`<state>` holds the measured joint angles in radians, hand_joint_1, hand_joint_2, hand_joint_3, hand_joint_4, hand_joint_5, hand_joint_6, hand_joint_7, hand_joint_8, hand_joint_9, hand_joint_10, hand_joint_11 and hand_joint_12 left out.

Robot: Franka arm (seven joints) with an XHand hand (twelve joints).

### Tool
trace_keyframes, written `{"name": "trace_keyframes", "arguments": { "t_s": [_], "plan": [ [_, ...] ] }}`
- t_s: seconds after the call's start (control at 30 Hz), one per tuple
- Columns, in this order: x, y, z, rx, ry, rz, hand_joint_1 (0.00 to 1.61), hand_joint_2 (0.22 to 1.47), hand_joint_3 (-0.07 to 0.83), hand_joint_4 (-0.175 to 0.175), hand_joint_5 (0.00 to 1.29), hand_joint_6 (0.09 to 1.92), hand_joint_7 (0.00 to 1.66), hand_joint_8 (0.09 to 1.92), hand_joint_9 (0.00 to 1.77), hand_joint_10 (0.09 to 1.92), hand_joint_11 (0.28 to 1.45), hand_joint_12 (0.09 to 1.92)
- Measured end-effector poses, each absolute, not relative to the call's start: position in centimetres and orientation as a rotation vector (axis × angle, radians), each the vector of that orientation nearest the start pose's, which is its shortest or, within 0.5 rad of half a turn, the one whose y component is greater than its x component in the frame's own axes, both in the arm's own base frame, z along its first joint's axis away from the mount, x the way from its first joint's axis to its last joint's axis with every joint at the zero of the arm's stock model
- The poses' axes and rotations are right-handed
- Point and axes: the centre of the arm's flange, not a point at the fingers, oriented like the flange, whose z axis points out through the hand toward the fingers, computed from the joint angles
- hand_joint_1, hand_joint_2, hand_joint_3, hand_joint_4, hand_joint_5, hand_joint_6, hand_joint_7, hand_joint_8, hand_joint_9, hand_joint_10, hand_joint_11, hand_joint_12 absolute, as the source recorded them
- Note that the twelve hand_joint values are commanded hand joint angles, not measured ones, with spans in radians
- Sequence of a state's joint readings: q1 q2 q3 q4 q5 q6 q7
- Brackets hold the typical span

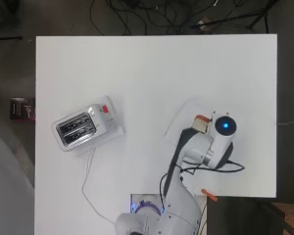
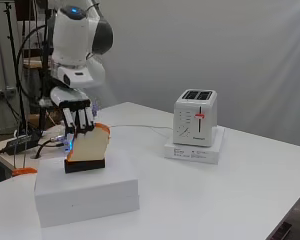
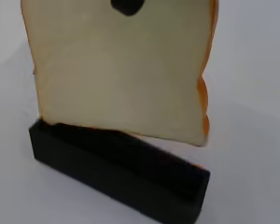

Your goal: Teleoperate dual arm-hand system to toast a bread

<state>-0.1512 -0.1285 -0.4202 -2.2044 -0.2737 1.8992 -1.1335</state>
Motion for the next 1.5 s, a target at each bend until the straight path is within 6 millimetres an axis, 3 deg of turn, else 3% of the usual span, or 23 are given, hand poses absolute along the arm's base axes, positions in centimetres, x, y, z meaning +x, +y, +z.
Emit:
{"name": "trace_keyframes", "arguments": {
  "t_s": [0.1,0.17,0.27,0.37,0.5,0.63,0.7,0.8,0.87,0.97,1.13,1.2,1.3,1.37,1.5],
  "plan": [
    [40.0,-24.2,46.4,-2.98,-1.169,0.265,1.25,1.13,0.0,-0.175,0.78,1.13,1.15,0.86,1.53,0.09,0.63,0.88],
    [41.3,-19.6,49.0,-2.977,-1.321,0.196,1.25,1.13,0.0,-0.175,0.78,1.13,1.15,0.86,1.52,0.09,0.64,0.84],
    [42.8,-13.0,51.5,-2.884,-1.478,0.084,1.25,1.13,0.0,-0.175,0.78,1.15,1.15,0.84,1.5,0.09,0.64,0.77],
    [44.3,-7.4,52.9,-2.752,-1.557,-0.027,1.24,1.14,0.0,-0.165,0.76,1.22,1.13,0.84,1.44,0.09,0.67,0.53],
    [46.7,3.3,54.8,-2.533,-1.832,-0.061,1.24,1.14,-0.001,-0.162,0.75,1.25,1.13,0.82,1.39,0.09,0.75,0.21],
    [48.5,16.1,54.8,-2.213,-2.165,-0.064,1.24,1.14,-0.001,-0.156,0.76,1.25,1.13,0.8,1.39,0.09,0.76,0.13],
    [48.9,19.8,54.0,-2.12,-2.24,-0.039,1.24,1.14,-0.001,-0.155,0.76,1.24,1.14,0.8,1.39,0.09,0.76,0.12],
    [49.7,21.6,51.0,-2.103,-2.262,0.076,1.24,1.14,-0.001,-0.157,0.76,1.24,1.14,0.8,1.39,0.09,0.77,0.11],
    [50.5,21.2,49.5,-2.111,-2.251,0.132,1.24,1.14,-0.001,-0.161,0.76,1.24,1.14,0.8,1.39,0.09,0.77,0.11],
    [51.0,20.4,49.0,-2.112,-2.229,0.156,1.24,1.14,0.0,-0.173,0.76,1.24,1.14,0.8,1.4,0.09,0.77,0.11],
    [48.9,24.7,47.9,-1.986,-2.337,0.237,1.25,1.13,0.0,-0.175,0.76,1.24,1.16,0.77,1.39,0.09,0.77,0.09],
    [48.5,24.2,49.3,-1.93,-2.35,0.18,1.24,1.13,0.0,-0.174,0.76,1.23,1.15,0.78,1.39,0.09,0.78,0.09],
    [47.4,21.8,53.8,-1.926,-2.374,0.055,1.24,1.14,0.001,-0.175,0.76,1.22,1.15,0.8,1.39,0.09,0.78,0.09],
    [46.9,20.6,55.7,-1.98,-2.403,0.036,1.24,1.14,0.001,-0.175,0.76,1.22,1.14,0.81,1.4,0.09,0.78,0.09],
    [47.3,19.4,55.8,-2.049,-2.408,0.061,1.25,1.14,0.0,-0.175,0.77,1.17,1.14,0.85,1.42,0.09,0.78,0.09]
  ]
}}
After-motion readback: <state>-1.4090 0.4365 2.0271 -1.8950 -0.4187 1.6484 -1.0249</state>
